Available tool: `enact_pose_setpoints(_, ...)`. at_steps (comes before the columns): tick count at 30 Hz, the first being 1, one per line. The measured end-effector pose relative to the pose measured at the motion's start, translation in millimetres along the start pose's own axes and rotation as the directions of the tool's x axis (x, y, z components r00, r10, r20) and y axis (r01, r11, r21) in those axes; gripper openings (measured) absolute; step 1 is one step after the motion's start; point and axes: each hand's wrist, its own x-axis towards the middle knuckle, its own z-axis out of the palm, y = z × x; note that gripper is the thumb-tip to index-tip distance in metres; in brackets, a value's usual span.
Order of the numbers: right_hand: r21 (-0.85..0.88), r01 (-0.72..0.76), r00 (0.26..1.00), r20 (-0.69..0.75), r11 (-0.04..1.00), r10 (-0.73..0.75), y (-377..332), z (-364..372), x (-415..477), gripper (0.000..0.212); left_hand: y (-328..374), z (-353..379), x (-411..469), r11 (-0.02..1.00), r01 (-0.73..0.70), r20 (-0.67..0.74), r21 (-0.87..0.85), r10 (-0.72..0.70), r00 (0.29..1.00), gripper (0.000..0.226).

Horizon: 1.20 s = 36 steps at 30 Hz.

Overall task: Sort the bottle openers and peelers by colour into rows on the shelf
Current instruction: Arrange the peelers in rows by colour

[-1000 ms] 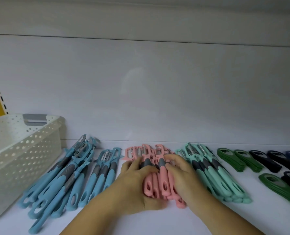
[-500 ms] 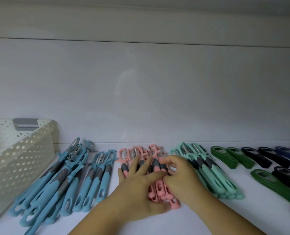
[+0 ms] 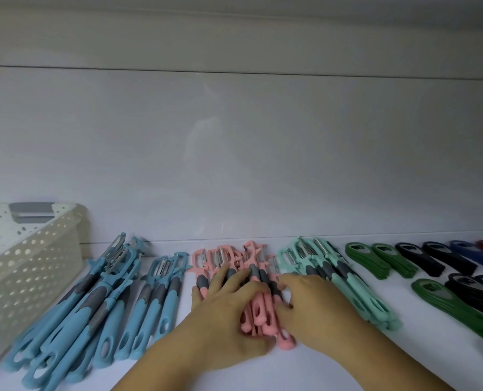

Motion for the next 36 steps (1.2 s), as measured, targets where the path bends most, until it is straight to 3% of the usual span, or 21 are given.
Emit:
enact_pose_setpoints(4, 0.003, 0.033, 0.999, 0.010, 0.999, -0.033, -5.0, 8.9, 2.1, 0.021, -2.5, 0.7, 0.4, 1.000, -0.016, 0.010, -0.017, 0.016, 1.000, 0.067)
enact_pose_setpoints(10, 0.234, -0.100, 0.988, 0.139, 0.967, 0.068, -2.0, 7.9, 6.3, 0.016, -2.3, 0.0, -0.6, 0.999, -0.005, -0.001, -0.052, 0.005, 1.000, 0.060)
enact_pose_setpoints(15, 0.208, -0.097, 0.990, 0.121, 0.973, 0.073, -1.7, -5.7, -0.2, 0.013, -5.2, -1.0, -1.4, 0.999, -0.023, 0.001, -0.049, 0.023, 1.000, 0.059)
enact_pose_setpoints(19, 0.360, -0.076, 0.983, -0.131, 0.930, 0.131, 6.2, -15.9, 3.6, 0.008, -6.7, -1.9, -1.6, 0.998, -0.026, 0.025, -0.064, 0.027, 0.999, 0.091)
enact_pose_setpoints(22, 0.557, -0.006, 0.976, -0.178, 0.831, 0.126, -5.8, 1.1, 13.2, 0.012, -8.8, -7.8, -1.2, 0.980, 0.020, 0.032, -0.196, -0.014, 0.999, 0.121)
enact_pose_setpoints(25, 0.579, 0.029, 0.988, -0.139, 0.815, 0.064, -12.7, 16.9, 19.0, 0.008, -14.5, -13.1, -4.1, 0.946, 0.092, 0.074, -0.310, -0.072, 0.995, 0.128)
enact_pose_setpoints(28, 0.517, 0.014, 0.991, -0.120, 0.856, 0.056, -8.2, 23.2, 18.6, 0.011, -18.2, -5.4, -2.9, 0.966, 0.075, 0.080, -0.248, -0.057, 0.995, 0.115)
enact_pose_setpoints(30, 0.494, -0.064, 0.995, -0.034, 0.867, 0.093, -7.8, 25.5, 15.1, 0.008, -19.1, 0.5, -0.7, 0.969, 0.091, 0.062, -0.230, -0.078, 0.995, 0.110)
enact_pose_setpoints(33, 0.589, -0.160, 0.987, 0.109, 0.792, 0.118, -11.3, 28.2, 14.1, 0.024, -17.5, 0.0, 0.3, 0.968, 0.103, 0.064, -0.228, -0.091, 0.994, 0.106)
enact_pose_setpoints(36, 0.687, -0.208, 0.978, 0.140, 0.696, 0.154, -12.4, 29.2, 16.9, 0.027, -18.1, -3.4, -1.4, 0.973, 0.048, 0.038, -0.225, -0.041, 0.998, 0.101)
